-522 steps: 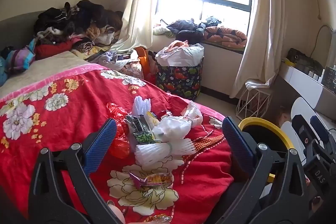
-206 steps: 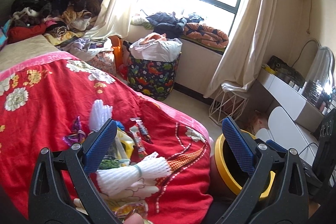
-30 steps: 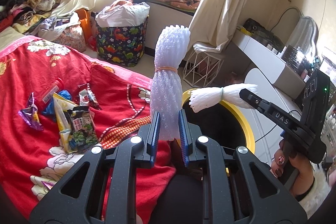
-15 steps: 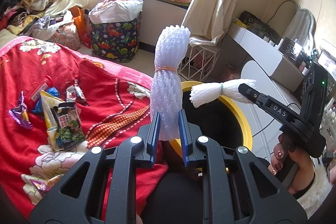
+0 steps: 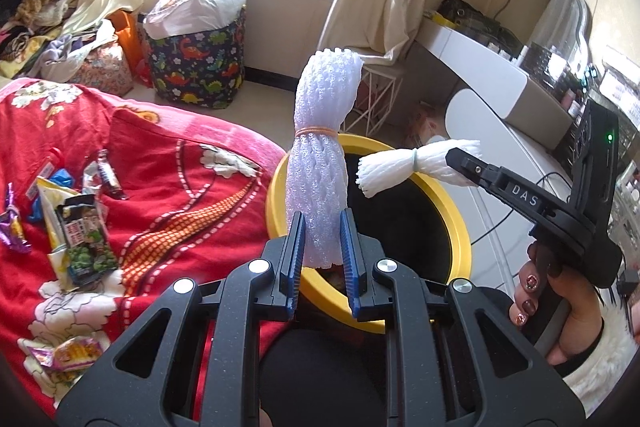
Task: Collect trash
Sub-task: 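Open both tools to drop the white foam nets into the bin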
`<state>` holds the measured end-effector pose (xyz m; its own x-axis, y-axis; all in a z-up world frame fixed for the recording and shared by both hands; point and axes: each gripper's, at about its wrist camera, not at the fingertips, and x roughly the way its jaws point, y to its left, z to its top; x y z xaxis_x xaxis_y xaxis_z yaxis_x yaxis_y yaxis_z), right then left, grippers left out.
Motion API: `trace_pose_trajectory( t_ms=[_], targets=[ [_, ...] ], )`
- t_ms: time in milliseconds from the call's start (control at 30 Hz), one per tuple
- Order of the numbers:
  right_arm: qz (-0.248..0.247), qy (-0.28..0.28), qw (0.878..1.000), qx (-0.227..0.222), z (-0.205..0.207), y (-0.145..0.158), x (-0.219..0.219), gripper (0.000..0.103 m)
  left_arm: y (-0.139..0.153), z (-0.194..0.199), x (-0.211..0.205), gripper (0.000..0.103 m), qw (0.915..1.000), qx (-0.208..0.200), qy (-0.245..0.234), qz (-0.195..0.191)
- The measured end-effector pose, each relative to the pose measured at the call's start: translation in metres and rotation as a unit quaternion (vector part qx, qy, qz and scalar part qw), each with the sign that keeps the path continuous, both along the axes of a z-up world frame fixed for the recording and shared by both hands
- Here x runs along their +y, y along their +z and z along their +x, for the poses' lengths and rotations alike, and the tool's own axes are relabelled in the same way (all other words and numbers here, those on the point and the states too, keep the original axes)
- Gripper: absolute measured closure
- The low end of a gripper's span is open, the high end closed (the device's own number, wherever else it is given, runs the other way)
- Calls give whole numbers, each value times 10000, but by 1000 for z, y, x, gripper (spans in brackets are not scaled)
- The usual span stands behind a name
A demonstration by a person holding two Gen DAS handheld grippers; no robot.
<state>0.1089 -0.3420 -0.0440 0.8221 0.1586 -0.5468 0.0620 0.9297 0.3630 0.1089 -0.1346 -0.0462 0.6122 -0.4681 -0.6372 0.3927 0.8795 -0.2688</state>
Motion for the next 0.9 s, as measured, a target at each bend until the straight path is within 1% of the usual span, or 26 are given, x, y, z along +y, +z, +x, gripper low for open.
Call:
trace_pose_trajectory(
  t_ms=[233,567,733,767,800,833,867,900],
  targets=[
    [36,-120,9998,124,1,-8,-14,95,-8,3,-20,90,9997,100,-184,96],
    [29,-267,9993,257,3,-16,-26,95,-22,9,-39,90,9987,304,-344,220],
    [57,-320,9989,324,5,-18,-28,92,-25,13,-50,89,9982,325,-440,249],
    [52,-362,9987,347,4,-19,-30,90,-25,13,-51,86,9983,315,-422,254],
    [50,-403,9985,357,4,-20,-30,85,-25,12,-52,83,9984,306,-402,248],
    [34,-443,9983,372,4,-20,-30,75,-24,13,-52,68,9986,302,-386,219],
    [-3,-490,9981,385,4,-20,-30,71,-24,13,-51,51,9988,284,-349,190],
    [-27,-537,9978,381,3,-20,-31,64,-23,13,-49,45,9991,254,-297,148]
  ],
)
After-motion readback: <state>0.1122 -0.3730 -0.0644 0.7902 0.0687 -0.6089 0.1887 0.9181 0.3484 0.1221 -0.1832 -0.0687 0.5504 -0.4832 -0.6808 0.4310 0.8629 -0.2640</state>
